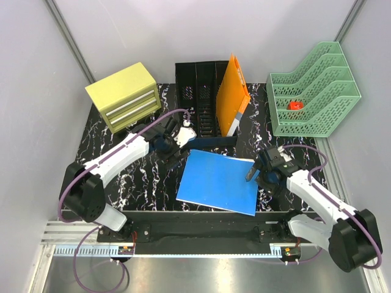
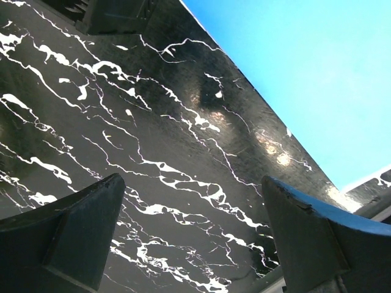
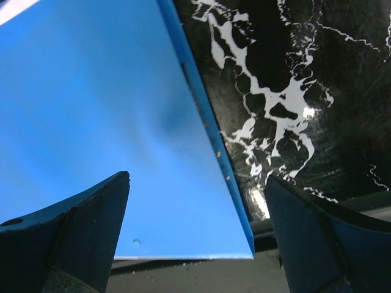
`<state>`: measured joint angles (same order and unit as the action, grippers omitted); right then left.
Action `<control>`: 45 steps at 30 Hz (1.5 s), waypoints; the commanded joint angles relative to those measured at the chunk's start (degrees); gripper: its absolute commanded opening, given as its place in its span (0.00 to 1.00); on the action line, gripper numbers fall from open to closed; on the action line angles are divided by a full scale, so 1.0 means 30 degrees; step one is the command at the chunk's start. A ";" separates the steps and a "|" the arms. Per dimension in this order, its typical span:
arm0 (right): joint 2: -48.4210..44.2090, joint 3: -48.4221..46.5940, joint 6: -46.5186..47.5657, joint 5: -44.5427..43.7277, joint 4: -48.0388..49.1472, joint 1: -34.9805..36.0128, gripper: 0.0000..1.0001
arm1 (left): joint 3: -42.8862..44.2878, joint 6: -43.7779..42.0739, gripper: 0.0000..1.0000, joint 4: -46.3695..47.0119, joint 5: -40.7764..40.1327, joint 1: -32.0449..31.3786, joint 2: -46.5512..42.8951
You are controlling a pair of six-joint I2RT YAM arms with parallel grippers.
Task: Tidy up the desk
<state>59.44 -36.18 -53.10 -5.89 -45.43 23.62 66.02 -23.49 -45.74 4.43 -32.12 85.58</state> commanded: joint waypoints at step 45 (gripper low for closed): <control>0.7784 0.1309 0.0035 0.4483 0.9928 0.1093 1.00 | -0.6392 -0.2780 0.99 0.0742 -0.6106 0.1273 -0.1810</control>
<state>81.97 -34.89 -55.81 11.49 -3.81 26.22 47.33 -31.70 -43.92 -13.34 -28.34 80.23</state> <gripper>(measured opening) 0.993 0.991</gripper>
